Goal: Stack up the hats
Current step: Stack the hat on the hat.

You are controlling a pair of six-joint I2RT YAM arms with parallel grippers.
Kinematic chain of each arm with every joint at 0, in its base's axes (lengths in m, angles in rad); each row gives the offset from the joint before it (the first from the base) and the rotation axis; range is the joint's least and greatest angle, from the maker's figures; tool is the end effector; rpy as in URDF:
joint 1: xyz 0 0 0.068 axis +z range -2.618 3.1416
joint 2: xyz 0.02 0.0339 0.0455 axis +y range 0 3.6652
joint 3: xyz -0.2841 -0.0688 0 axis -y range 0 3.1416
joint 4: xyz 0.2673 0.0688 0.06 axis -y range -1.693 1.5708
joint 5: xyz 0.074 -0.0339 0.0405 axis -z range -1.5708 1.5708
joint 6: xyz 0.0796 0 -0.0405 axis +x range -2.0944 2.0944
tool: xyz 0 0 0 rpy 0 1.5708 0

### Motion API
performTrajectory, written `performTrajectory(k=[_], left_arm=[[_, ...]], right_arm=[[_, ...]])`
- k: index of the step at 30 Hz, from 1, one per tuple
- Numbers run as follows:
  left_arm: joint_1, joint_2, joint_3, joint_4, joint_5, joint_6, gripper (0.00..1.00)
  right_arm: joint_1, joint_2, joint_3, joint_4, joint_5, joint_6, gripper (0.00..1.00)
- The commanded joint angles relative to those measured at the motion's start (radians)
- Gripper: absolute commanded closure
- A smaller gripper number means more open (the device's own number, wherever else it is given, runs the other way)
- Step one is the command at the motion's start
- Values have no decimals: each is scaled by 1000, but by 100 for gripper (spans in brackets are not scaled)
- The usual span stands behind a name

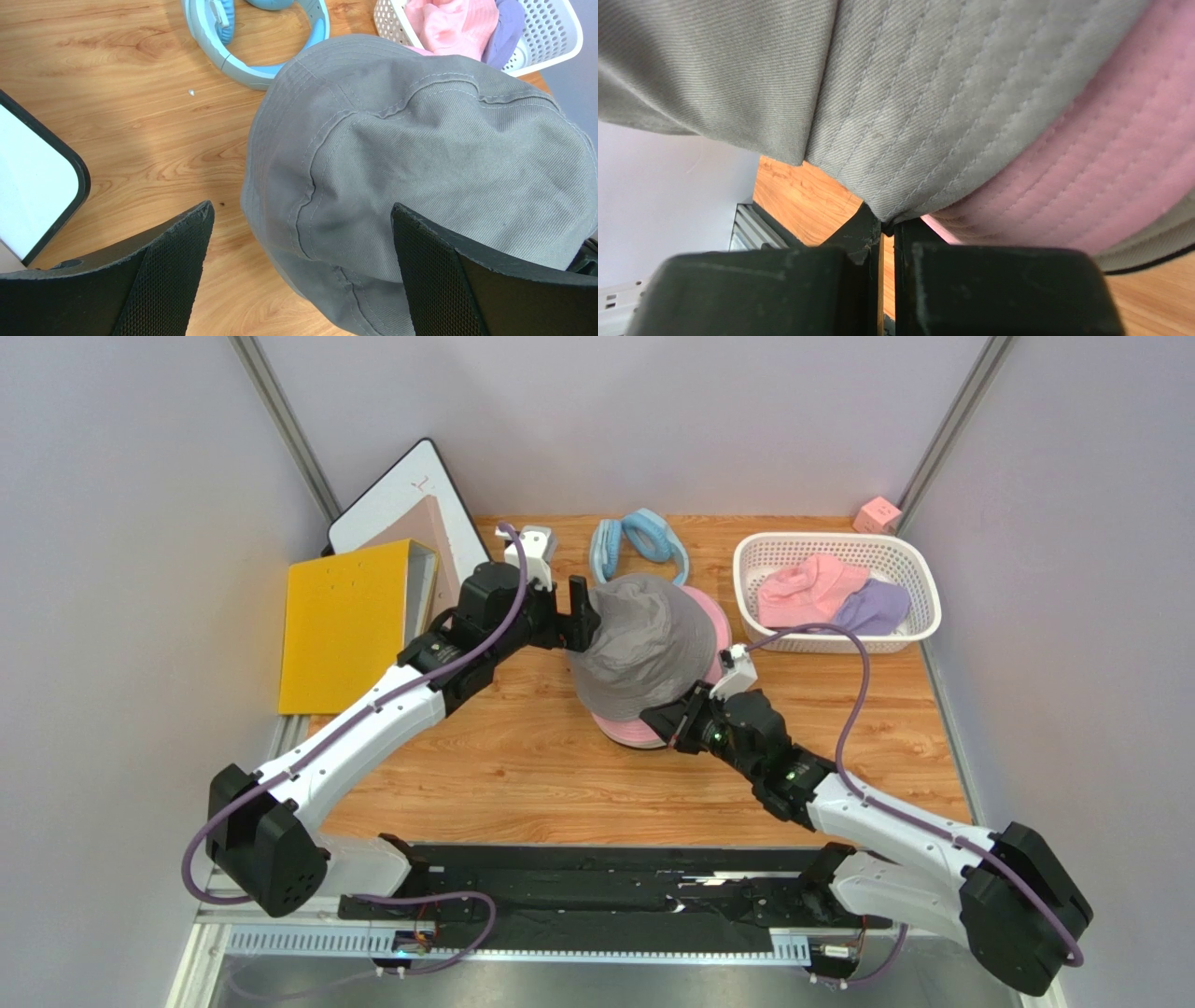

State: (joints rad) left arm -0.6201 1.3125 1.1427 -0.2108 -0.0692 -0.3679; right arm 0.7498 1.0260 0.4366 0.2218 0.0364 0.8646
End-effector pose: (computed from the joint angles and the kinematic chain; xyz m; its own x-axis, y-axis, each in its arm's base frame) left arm 0.2990 -0.2067 0.3452 -0.4718 -0.1040 -0.8756 0.3835 0.8700 -0.3100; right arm 0.2007 0.1830 0.2026 -0.6699 0.4151 -0.6155 -0.2257 0.6760 0.7015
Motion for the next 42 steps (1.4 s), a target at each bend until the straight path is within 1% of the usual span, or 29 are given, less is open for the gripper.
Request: performTrajectory(k=[1,5,12,20,24,27,28,30,33,35,36,37,38,39,40,42], left_arm=[[-1,-2,52,30,3,9,1],[-3,24,71,40,6,17,1],[-3,86,97,48,31,15,0],[-3,146,101,50,-21,11,1],[-3,140,95,62,-6,0,1],[-1,105,92,76,26,-2,1],[-3,96,91,79,29,-8,1],[-1,85,100,80,28,-5,1],[-1,103,139,45,29,1,1],[-1,103,144,42,46,3,1],[-1,94,134,51,51,1,1],[0,87,127,56,54,0,1],[-1,77,115,62,54,-2,1],[0,61,114,60,54,-2,1],[-1,54,112,59,60,-2,1],[0,34,109,53,62,-3,0]], right_arm=[[5,-49,-44,-36,128,17,100],[5,-60,-76,-42,138,34,100],[5,-38,-82,-33,123,36,100],[5,-32,-114,-58,125,66,100],[5,-53,-137,-61,116,67,100],[5,-108,-98,-120,82,16,100],[5,-124,-82,-172,82,7,100],[5,-183,-65,-208,92,1,100],[3,-240,-53,-283,100,-9,100],[2,-265,-39,-338,89,-29,95],[3,-297,-23,-358,70,-36,89],[3,-314,-10,-398,63,-51,69],[3,-335,2,-423,57,-59,61],[3,-372,31,-447,54,-70,56],[0,-394,43,-482,56,-90,48],[-12,-444,65,-506,51,-105,45]])
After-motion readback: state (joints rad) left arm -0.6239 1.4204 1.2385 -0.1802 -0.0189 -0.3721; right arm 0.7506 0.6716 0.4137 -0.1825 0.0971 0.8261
